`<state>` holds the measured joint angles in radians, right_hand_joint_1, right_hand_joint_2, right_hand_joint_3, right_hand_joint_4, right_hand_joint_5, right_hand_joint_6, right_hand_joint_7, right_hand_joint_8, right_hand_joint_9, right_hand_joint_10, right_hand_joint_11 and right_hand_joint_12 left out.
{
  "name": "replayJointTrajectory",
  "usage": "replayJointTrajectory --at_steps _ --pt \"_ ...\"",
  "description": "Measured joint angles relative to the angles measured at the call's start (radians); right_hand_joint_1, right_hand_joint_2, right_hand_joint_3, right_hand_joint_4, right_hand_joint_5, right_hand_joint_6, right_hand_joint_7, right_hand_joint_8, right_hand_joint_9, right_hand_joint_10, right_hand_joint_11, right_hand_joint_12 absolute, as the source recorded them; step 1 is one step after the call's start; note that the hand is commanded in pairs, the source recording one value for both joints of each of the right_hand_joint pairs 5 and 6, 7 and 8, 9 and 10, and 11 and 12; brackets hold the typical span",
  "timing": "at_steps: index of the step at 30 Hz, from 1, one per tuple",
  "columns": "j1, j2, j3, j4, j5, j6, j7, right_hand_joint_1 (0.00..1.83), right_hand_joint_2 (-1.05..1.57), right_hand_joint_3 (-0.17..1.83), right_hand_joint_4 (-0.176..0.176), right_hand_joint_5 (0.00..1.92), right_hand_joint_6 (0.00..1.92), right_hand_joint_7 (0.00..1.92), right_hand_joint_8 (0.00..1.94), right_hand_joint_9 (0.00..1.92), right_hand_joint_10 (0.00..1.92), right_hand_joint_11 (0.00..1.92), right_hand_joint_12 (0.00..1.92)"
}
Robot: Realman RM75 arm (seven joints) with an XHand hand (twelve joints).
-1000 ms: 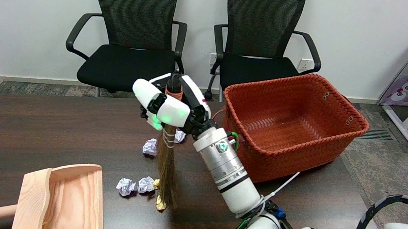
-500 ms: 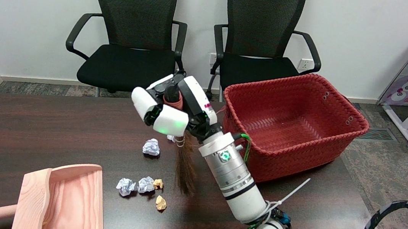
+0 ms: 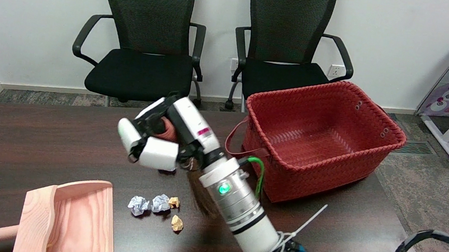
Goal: Sweep the paper ball into the dustpan.
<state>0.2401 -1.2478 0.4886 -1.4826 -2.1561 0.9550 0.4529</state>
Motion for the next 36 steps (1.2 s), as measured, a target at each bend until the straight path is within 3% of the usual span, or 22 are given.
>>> replayJointTrajectory --at_steps 23,36 --pt "-0.034 -0.23 -0.025 0.27 -0.101 0.006 -0.103 0.91 1.13 1.56 0.0 1.92 1.92 1.92 1.92 1.92 1.92 1.92 1.92" --pt "0.008 -0.28 -0.031 0.403 -0.093 -0.018 0.069 0.92 1.08 1.53 0.0 1.92 1.92 1.92 1.92 1.92 1.92 1.92 1.92"
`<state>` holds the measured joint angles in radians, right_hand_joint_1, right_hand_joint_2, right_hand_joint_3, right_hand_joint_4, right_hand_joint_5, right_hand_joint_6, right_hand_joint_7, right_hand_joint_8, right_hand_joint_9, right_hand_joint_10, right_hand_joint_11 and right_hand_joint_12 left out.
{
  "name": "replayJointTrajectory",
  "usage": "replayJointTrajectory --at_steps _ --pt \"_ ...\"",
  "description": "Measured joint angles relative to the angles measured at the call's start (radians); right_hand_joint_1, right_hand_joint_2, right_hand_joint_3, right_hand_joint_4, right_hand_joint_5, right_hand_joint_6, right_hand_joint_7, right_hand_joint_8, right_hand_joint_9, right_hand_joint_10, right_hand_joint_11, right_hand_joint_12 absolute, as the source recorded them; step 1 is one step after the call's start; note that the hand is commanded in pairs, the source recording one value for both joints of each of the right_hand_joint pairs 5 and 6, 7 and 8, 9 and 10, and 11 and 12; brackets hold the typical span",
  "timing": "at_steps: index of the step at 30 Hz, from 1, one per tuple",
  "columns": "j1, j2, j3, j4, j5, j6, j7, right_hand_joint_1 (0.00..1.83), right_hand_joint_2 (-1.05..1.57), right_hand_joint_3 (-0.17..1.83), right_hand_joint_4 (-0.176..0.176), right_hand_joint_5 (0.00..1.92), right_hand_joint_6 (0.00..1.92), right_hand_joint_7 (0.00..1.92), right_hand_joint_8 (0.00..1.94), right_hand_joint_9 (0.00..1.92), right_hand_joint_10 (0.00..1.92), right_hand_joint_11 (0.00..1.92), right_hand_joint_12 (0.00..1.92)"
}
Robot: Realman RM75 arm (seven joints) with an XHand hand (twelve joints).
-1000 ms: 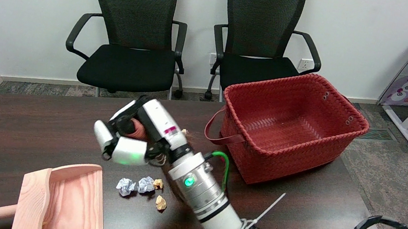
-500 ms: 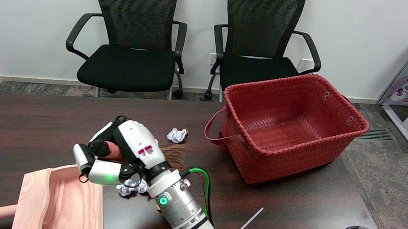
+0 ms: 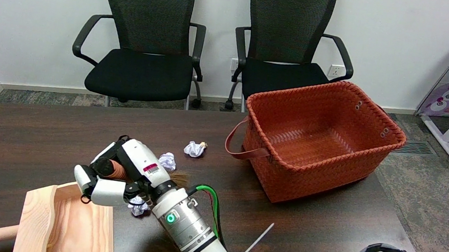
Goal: Sweep the paper ball into the dustpan.
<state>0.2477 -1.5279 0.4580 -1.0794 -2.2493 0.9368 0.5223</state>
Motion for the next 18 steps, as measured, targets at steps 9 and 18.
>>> replayJointTrajectory --at_steps 9,18 --pt "0.019 -0.012 -0.006 0.059 0.002 -0.008 0.199 0.92 1.04 1.52 -0.001 1.92 1.92 1.92 1.92 1.92 1.92 1.92 1.92" --pt "0.044 -0.027 -0.014 0.088 0.003 0.024 0.366 0.91 1.01 1.57 -0.001 1.92 1.92 1.92 1.92 1.92 1.92 1.92 1.92"
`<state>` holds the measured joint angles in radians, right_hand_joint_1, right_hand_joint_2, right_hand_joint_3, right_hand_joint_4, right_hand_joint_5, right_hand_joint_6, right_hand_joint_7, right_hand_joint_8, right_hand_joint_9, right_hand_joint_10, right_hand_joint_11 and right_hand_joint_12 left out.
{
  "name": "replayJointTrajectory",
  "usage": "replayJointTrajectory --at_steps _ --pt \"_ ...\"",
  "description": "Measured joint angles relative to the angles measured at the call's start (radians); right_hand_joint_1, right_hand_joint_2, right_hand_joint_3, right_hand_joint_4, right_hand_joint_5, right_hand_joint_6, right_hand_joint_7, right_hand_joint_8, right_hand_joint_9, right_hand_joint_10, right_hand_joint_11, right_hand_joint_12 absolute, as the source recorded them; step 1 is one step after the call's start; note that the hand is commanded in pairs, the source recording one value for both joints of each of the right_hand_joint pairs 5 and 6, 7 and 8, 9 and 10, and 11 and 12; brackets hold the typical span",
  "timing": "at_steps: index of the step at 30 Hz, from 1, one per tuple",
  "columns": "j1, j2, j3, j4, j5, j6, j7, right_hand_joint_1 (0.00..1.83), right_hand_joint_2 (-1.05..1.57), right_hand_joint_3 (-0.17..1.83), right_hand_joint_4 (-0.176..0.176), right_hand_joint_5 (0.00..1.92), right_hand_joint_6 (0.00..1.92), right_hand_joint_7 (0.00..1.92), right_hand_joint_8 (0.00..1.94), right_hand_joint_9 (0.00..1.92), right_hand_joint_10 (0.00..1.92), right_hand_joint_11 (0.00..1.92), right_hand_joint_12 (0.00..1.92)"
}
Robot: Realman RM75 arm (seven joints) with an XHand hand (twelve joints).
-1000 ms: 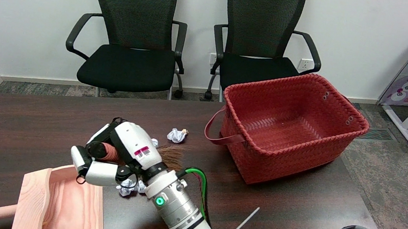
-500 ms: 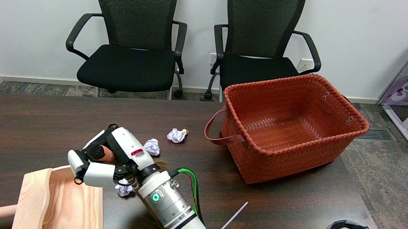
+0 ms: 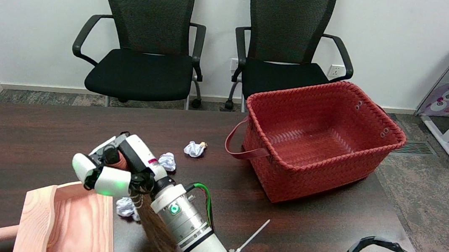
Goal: Sweep the paper ball into the dustpan.
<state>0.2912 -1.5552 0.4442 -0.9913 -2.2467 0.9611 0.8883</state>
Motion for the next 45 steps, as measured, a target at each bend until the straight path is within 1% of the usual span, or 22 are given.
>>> replayJointTrajectory --at_steps 5,12,14,15,20,29,36,45 --pt "0.016 -0.009 -0.003 0.009 0.001 0.044 0.086 0.91 1.02 1.55 -0.001 1.92 1.92 1.92 1.92 1.92 1.92 1.92 1.92" --pt "0.037 -0.022 -0.009 0.02 0.005 0.149 0.243 0.91 1.05 1.52 -0.001 1.92 1.92 1.92 1.92 1.92 1.92 1.92 1.92" --pt "0.042 -0.024 -0.011 0.021 0.005 0.179 0.287 0.91 1.06 1.53 -0.004 1.92 1.92 1.92 1.92 1.92 1.92 1.92 1.92" --pt "0.044 -0.025 -0.011 0.021 0.005 0.194 0.313 0.89 1.06 1.54 -0.012 1.92 1.92 1.92 1.92 1.92 1.92 1.92 1.92" --pt "0.053 -0.027 -0.015 0.014 0.006 0.285 0.44 0.88 1.08 1.56 -0.01 1.92 1.92 1.92 1.92 1.92 1.92 1.92 1.92" --pt "0.061 0.006 -0.014 -0.048 0.006 0.377 0.576 0.86 1.16 1.57 -0.006 1.92 1.92 1.92 1.92 1.92 1.92 1.92 1.92" --pt "0.063 0.046 -0.003 -0.106 0.006 0.38 0.61 0.85 1.2 1.59 -0.003 1.92 1.92 1.92 1.92 1.92 1.92 1.92 1.92" --pt "0.062 0.118 0.026 -0.19 0.006 0.252 0.556 0.84 1.27 1.59 0.003 1.92 1.92 1.92 1.92 1.92 1.92 1.92 1.92"
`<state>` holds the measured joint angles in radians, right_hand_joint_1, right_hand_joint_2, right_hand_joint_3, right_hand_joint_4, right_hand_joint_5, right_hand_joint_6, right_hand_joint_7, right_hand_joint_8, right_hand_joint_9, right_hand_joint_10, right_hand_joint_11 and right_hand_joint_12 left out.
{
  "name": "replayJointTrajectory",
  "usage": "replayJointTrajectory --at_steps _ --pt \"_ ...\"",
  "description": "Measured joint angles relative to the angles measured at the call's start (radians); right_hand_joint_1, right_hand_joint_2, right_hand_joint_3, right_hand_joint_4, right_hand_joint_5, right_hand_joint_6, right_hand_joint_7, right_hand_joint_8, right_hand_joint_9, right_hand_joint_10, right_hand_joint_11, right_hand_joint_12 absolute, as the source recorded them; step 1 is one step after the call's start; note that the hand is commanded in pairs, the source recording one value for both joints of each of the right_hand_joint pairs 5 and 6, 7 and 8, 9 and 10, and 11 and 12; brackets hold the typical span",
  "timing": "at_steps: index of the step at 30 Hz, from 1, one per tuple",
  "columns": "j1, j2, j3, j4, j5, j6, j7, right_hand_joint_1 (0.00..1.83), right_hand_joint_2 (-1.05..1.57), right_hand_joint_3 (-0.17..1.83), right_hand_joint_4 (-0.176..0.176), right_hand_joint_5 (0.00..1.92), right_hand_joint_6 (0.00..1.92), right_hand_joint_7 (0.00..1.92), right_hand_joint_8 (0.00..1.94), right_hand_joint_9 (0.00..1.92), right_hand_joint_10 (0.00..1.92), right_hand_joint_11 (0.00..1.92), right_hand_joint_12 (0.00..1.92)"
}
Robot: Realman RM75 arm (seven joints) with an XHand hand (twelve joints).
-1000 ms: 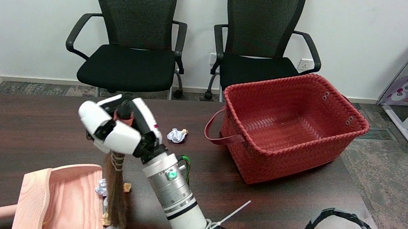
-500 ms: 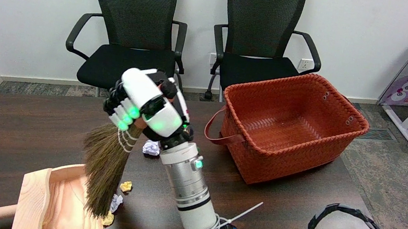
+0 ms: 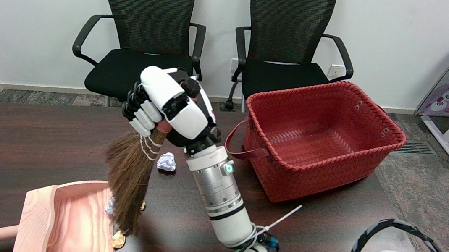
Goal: Sweep the paper ball into the dustpan.
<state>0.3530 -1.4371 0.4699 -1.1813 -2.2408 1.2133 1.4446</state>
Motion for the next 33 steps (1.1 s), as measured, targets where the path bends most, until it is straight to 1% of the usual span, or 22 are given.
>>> replayJointTrajectory --at_steps 12,19,25,33 --pt "-0.023 0.098 0.081 -0.107 0.0 -0.229 -0.187 0.83 1.38 1.6 0.012 1.92 1.92 1.92 1.92 1.92 1.92 1.92 1.92" --pt "-0.03 0.144 0.116 -0.168 0.0 -0.332 -0.318 0.84 1.38 1.64 0.014 1.92 1.92 1.92 1.92 1.92 1.92 1.92 1.92" --pt "-0.032 0.162 0.13 -0.211 -0.002 -0.395 -0.41 0.86 1.37 1.62 0.013 1.92 1.92 1.92 1.92 1.92 1.92 1.92 1.92" --pt "-0.034 0.152 0.135 -0.224 -0.014 -0.441 -0.508 0.87 1.38 1.58 0.01 1.92 1.92 1.92 1.92 1.92 1.92 1.92 1.92"
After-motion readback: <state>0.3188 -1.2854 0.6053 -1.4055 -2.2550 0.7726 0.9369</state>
